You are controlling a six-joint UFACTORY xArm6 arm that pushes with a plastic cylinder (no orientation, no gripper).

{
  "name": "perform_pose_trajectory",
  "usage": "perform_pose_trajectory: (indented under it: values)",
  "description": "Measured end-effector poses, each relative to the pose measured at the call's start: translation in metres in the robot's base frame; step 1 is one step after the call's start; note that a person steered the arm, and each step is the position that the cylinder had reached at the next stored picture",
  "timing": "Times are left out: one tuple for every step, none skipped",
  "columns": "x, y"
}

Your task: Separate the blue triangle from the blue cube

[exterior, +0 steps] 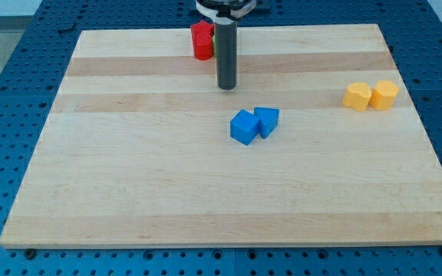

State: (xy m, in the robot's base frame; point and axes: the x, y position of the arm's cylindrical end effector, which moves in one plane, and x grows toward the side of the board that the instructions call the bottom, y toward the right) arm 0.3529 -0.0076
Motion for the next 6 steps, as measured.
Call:
perform_pose_trajectory:
  values:
    - [0.015, 0.023]
    - [0.031, 0.062]
    - [0.049, 0.102]
    - [0.050, 0.120]
    - [0.056, 0.122]
    - [0.047, 0.096]
